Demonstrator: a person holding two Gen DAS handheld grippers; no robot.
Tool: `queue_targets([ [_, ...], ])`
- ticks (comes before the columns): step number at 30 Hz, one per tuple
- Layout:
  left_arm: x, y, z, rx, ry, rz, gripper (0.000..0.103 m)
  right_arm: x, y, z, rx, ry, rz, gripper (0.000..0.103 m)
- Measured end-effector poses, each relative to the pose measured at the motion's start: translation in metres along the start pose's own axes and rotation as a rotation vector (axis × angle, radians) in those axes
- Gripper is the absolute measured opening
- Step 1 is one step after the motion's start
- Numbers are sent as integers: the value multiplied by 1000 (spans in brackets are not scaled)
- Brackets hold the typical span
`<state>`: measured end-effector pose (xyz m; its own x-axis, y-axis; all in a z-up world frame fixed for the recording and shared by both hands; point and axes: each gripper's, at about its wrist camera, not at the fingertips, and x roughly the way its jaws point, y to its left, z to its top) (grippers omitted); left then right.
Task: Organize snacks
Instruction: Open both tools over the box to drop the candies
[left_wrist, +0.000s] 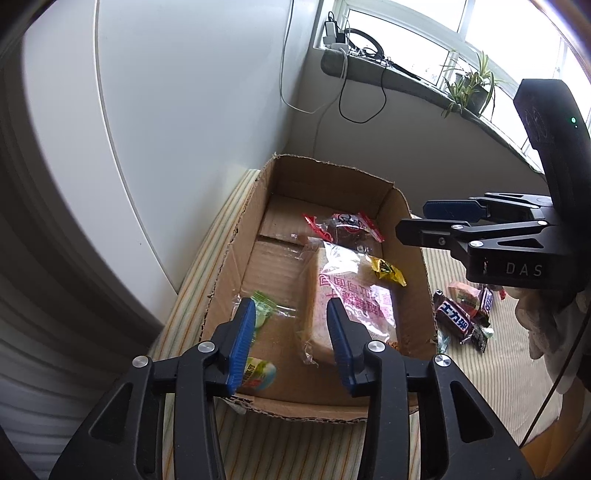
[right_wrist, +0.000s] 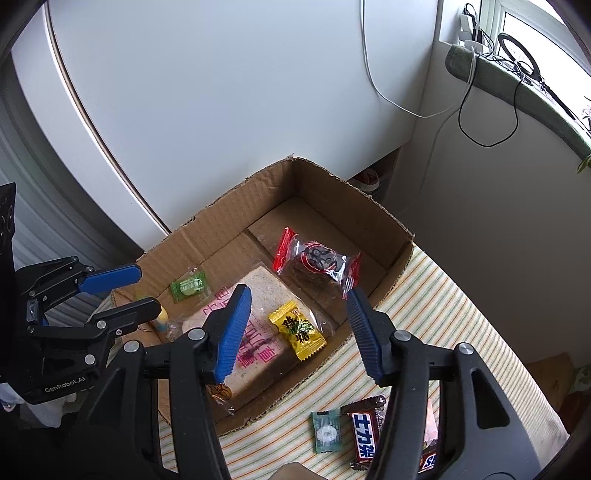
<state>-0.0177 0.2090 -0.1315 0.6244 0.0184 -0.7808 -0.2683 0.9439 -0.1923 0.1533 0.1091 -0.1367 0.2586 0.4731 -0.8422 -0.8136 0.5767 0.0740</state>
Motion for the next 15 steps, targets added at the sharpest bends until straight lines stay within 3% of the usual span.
queue_targets([
  [15, 1, -33, 4, 30, -4, -59, 39, -38, -45, -23, 94, -36, -35, 56],
])
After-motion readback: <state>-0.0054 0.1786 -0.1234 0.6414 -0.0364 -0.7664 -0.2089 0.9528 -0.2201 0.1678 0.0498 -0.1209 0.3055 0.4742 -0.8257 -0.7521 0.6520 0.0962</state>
